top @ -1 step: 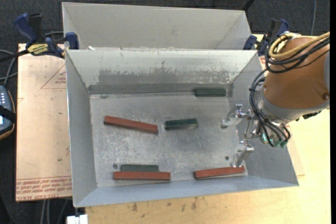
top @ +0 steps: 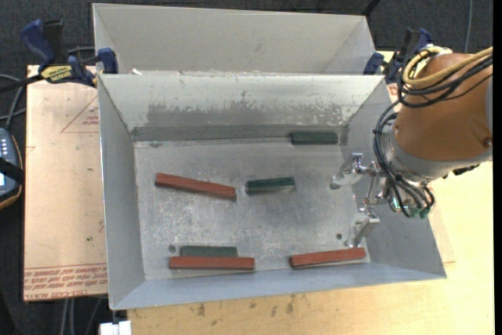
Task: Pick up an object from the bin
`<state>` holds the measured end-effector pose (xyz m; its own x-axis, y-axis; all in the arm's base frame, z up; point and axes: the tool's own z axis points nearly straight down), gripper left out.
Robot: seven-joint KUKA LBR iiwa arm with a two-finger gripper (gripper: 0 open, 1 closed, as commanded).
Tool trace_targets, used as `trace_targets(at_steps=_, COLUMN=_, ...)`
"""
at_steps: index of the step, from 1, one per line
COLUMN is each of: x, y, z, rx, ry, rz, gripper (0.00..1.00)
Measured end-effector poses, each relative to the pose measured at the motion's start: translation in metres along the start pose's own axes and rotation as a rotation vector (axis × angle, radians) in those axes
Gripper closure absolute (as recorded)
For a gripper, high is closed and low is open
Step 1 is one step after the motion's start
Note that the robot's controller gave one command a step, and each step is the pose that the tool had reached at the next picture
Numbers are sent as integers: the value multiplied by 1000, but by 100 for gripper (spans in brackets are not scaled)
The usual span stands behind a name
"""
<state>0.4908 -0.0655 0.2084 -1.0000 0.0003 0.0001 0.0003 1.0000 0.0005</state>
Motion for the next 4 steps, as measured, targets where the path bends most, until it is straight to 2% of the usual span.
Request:
trace_targets(at_steps=1, x=6, y=-24, z=44, rx=0, ry=-6, rz=21, gripper=0)
trace_targets(at_steps=2, x=9, y=-22, z=92, rx=0, ry=-2, rz=-128, gripper=0)
trace_targets(at_steps=3, x=5, y=-29, z=132, rx=5, ry=-20, rz=-316, gripper=100)
trace_targets(at_steps=4, x=5, y=-29, z=132, rx=5, ry=-20, rz=-316, gripper=100)
